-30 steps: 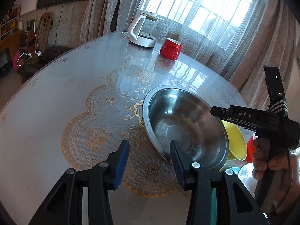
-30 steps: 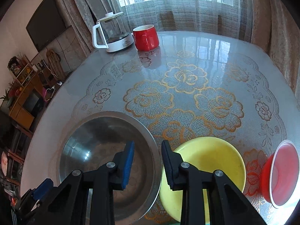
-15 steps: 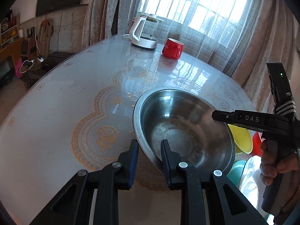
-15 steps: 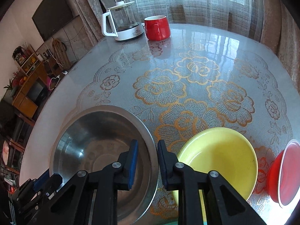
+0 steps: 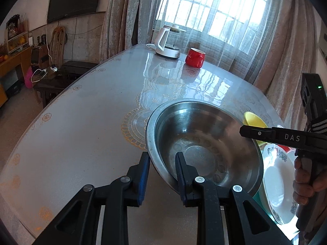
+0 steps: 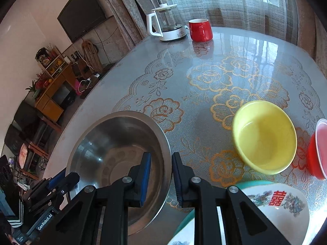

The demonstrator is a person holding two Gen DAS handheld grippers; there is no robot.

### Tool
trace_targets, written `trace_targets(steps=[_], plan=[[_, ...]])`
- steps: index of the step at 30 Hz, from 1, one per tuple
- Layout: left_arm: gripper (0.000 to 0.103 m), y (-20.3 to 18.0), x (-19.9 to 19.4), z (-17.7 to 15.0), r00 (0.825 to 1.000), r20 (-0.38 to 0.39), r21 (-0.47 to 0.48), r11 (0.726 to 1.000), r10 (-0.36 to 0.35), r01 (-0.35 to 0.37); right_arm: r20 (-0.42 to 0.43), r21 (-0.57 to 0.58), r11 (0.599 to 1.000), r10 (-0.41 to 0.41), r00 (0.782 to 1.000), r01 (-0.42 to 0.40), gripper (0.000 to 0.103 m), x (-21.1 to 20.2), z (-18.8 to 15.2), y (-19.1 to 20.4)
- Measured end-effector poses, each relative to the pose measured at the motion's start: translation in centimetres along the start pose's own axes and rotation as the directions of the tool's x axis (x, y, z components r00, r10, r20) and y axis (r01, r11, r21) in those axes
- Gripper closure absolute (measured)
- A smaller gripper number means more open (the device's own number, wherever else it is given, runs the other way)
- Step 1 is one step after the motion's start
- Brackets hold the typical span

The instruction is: Organize plates and bowls

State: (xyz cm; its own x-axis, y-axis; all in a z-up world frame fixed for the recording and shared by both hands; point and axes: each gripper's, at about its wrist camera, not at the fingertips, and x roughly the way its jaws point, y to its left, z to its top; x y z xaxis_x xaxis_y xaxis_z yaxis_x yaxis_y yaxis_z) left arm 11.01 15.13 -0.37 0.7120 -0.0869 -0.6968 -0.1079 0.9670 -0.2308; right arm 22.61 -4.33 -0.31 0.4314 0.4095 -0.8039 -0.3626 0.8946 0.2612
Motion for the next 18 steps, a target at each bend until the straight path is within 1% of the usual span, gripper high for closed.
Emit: trace_targets(steps=[3,9,11,14,16,18], plan=[[0.078,1.2,-0.6,-1.0,1.0,-0.001,-0.026,1.0,0.016,-0.016,-0.013,-0.023,1.0,0.018,1.0,-0.018,0.081,0.0,-1.3,1.2],[0.078,2.8,-0.8,-2.4,0.998,-0.016,-0.058,0.997,0.056,-0.057,-0.051,-0.07,0.997,0.013,0.999,-0.017,0.081,1.2,-3.4,2.9],[0.078,2.9,-1.0,-2.7,0.998,-0.009,-0.055,0.997,0.056,-0.056,-0.043,-0.079,0.997,0.01,0.999,-0.013,0.081,1.2,-3.9,3.1],[0.078,3.0,-1.4,-2.9,0.998,0.005,-0.058,0.996,0.068,-0.068,-0.036,-0.065,0.997,0.037,0.999,-0.039,0.079,0.7,-4.4,3.1],[0.075,3.1,-1.8,-2.9,0.998,0.013,-0.073,0.996,0.057,-0.056,-0.024,-0.047,0.997,0.054,0.998,-0.055,0.076,0.2,-4.6,2.8],[0.07,3.3,-2.2,-2.8,0.998,0.029,-0.082,0.995,0.063,-0.061,-0.002,-0.033,0.996,0.078,0.997,-0.078,0.076,-0.4,-4.8,2.4]])
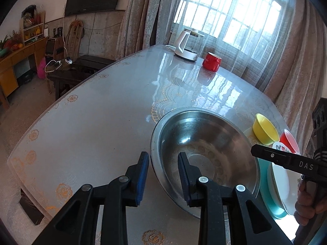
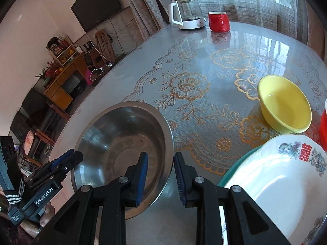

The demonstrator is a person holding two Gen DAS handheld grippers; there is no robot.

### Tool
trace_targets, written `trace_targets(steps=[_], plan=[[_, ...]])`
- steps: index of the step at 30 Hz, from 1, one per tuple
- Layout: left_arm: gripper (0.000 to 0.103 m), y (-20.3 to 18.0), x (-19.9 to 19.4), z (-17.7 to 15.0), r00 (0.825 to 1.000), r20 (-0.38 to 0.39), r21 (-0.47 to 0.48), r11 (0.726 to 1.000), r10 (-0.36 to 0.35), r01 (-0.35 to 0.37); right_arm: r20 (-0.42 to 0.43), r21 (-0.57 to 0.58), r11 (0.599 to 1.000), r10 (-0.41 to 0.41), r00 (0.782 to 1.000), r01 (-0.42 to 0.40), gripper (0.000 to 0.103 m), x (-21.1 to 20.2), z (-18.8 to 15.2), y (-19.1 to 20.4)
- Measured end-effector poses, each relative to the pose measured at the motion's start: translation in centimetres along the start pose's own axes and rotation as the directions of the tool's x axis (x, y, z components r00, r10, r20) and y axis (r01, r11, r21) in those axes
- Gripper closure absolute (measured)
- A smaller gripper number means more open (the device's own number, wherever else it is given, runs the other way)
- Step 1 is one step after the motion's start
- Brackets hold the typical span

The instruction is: Organize plates and bowls

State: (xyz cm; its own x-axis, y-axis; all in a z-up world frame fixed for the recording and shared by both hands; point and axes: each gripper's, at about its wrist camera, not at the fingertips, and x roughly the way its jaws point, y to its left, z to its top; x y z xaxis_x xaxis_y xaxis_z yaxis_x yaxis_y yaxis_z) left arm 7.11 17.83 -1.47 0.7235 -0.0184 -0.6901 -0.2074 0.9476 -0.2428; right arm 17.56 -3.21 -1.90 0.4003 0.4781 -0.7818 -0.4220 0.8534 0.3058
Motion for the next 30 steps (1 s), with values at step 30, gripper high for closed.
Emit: trace_targets(steps=[30], plan=[[0.059,-12.5,-0.5,-0.8,0.999,-0.008,0.247,0.968,-0.045,0.045,0.259,0.203,0.978,-0.097,0.961,0.044,0.064,-10.9,-4.3,-9.6]])
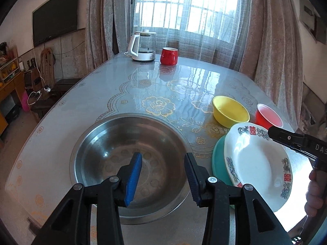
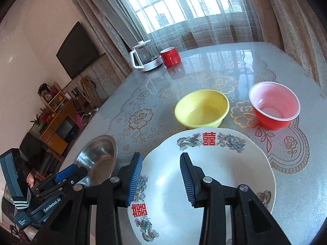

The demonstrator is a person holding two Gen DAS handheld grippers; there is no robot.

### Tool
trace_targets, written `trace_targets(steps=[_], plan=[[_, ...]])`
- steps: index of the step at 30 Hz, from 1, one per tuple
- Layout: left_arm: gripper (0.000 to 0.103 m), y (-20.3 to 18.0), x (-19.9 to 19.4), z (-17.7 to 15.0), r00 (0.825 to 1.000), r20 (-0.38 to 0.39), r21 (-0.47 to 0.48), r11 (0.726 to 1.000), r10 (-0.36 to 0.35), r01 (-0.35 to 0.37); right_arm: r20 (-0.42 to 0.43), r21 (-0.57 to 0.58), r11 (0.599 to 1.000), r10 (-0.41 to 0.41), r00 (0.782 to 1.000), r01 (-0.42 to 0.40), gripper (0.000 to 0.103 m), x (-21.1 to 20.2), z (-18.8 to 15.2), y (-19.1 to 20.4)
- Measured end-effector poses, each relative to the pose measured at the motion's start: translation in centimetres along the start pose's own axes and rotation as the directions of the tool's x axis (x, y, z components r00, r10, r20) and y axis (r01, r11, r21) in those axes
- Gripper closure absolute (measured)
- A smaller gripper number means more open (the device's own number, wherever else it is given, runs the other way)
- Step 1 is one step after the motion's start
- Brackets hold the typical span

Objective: Organize plates and bowls
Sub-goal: 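Release the steel bowl and move the right gripper to the yellow bowl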

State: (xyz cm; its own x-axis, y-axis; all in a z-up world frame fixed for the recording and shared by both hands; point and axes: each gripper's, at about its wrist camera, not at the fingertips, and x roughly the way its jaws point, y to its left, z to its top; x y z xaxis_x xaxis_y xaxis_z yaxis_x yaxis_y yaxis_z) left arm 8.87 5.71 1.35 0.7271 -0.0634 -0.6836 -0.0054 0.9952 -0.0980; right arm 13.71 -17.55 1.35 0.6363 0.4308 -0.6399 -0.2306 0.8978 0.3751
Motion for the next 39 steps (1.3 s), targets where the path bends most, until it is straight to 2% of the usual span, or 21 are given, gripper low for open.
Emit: trace_targets(steps=[13,22,25,28,35,39], plan=[[0.059,-4.1,1.8,1.7,0.999,-0.02,0.09,0.996,-0.027,0.029,0.018,0.153,0.988,-0.029,0.999,0.026,0.064,-0.1,1.1,-5.5],[0.058,-6.6,3.9,3.5,0.997,-0.052,0.125,0.99,-0.055,0.061,0.014,0.209,0.976,-0.063,0.998,0.058,0.064,0.4,2.7,-7.8],[0.058,-7.0,5.1,4.3,0.995,-0.08,0.1,0.993,-0.059,0.067,0.014,0.226,0.971,-0.083,0.996,0.078,0.064,0.7,3.4,-8.5],[0.058,-7.2,6.4,5.4,0.989,-0.114,0.057,0.993,-0.096,0.103,0.001,0.223,0.97,-0.098,0.995,0.095,0.07,1.4,4.3,-8.8],[0.059,-8.5,9.1,8.0,0.981,-0.134,0.017,0.989,-0.143,0.147,-0.068,0.227,0.967,-0.102,0.992,0.115,0.075,4.3,6.0,-9.2],[0.059,-9.3,11.2,8.9,0.969,-0.173,-0.008,0.984,-0.176,0.177,-0.107,0.264,0.956,-0.101,0.989,0.126,0.076,6.3,6.9,-10.0]])
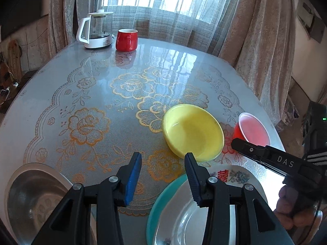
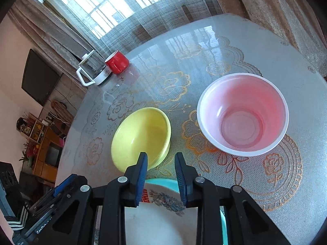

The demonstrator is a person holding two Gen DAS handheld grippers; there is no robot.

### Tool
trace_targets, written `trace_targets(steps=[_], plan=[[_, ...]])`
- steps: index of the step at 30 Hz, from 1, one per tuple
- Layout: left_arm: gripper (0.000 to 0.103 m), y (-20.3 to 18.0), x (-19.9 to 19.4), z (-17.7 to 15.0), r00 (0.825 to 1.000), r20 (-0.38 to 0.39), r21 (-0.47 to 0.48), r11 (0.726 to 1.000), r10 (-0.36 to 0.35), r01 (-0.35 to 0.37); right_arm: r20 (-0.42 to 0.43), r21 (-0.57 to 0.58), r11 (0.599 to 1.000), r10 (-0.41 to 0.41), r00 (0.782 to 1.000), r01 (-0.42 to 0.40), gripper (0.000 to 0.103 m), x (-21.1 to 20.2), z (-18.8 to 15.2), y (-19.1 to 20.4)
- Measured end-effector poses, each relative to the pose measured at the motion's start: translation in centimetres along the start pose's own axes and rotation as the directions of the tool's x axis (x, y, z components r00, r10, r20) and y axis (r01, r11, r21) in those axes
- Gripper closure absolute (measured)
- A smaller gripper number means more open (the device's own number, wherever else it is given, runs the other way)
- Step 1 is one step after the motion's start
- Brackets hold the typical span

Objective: Organize plates and bowls
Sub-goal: 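Release the steel bowl and move the right gripper to the yellow bowl, then grasp the rim of the yellow bowl with the right gripper, then lift the yellow bowl and lower it into the steel bowl, right gripper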

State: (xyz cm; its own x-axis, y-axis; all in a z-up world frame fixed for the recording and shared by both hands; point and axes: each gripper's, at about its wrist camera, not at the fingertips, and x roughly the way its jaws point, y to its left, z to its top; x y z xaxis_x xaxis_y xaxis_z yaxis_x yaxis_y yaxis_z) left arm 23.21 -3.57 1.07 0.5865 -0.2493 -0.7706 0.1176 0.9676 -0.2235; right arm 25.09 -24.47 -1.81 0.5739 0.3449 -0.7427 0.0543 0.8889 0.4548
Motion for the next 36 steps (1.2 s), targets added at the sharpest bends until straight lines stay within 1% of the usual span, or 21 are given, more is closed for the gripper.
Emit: trace_targets(steps=[3,6,9,12,13,14,15,16,18,20,23,26,31,36], plan=[[0.059,-0.1,1.6,1.0,0.999,-0.023,-0.02,1.0,-0.022,0.021,-0.025,0.008,1.0,-0.016,1.0,0.017,0.076,1.4,0.6,0.0],[0.059,-0.3,3.1,1.8,0.999,-0.037,-0.03,1.0,-0.003,0.002,-0.036,0.016,0.999,-0.033,0.999,0.033,0.076,2.3,1.1,-0.1],[0.059,-0.2,4.6,2.3,0.998,-0.066,-0.036,0.999,-0.003,0.001,-0.044,0.014,0.999,-0.045,0.998,0.045,0.078,2.9,1.4,-0.2],[0.062,-0.2,5.9,2.7,0.996,-0.093,-0.039,0.999,0.008,-0.012,-0.071,0.013,0.998,-0.06,0.996,0.061,0.081,3.9,1.5,-0.4],[0.064,-0.3,6.3,2.8,0.995,-0.102,-0.034,0.999,0.006,-0.01,-0.074,0.01,0.998,-0.058,0.996,0.059,0.083,4.1,1.5,-0.4],[0.076,-0.4,6.6,2.8,0.994,-0.11,-0.026,1.0,0.006,-0.009,-0.077,0.004,0.999,-0.053,0.996,0.053,0.084,4.4,1.5,-0.3],[0.084,-0.6,6.8,2.7,0.993,-0.117,-0.017,1.0,0.003,-0.005,-0.079,-0.003,0.999,-0.052,0.996,0.052,0.088,4.5,1.5,-0.1],[0.086,-0.7,6.9,2.7,0.993,-0.12,-0.011,1.0,-0.001,0.0,-0.077,-0.015,0.999,-0.05,0.996,0.049,0.091,4.5,1.4,0.1],[0.086,-0.9,6.5,2.5,0.995,-0.097,0.005,1.0,0.004,-0.003,-0.06,-0.056,0.996,-0.077,0.995,0.073,0.091,4.2,1.3,0.8],[0.086,-1.1,5.8,2.5,0.998,-0.068,0.026,1.0,0.005,-0.004,-0.043,-0.074,0.994,-0.081,0.996,0.077,0.091,3.8,1.3,1.1],[0.086,-0.9,4.7,2.6,0.999,-0.053,0.017,1.0,-0.011,0.012,-0.033,-0.062,0.997,-0.057,0.998,0.055,0.091,3.1,1.5,1.1],[0.085,-0.8,3.4,2.7,1.0,-0.03,0.02,1.0,-0.005,0.006,-0.022,-0.059,0.998,-0.035,0.999,0.034,0.091,2.3,1.6,1.7],[0.085,-0.1,0.8,2.4,1.0,0.008,0.014,1.0,-0.003,0.003,0.0,-0.094,0.996,-0.009,1.0,0.009,0.091,0.8,1.0,3.5],[0.084,0.9,-2.4,0.9,0.999,0.049,0.024,1.0,0.001,-0.002,0.008,-0.127,0.991,0.032,0.999,-0.031,0.091,-0.7,-0.2,5.4]])
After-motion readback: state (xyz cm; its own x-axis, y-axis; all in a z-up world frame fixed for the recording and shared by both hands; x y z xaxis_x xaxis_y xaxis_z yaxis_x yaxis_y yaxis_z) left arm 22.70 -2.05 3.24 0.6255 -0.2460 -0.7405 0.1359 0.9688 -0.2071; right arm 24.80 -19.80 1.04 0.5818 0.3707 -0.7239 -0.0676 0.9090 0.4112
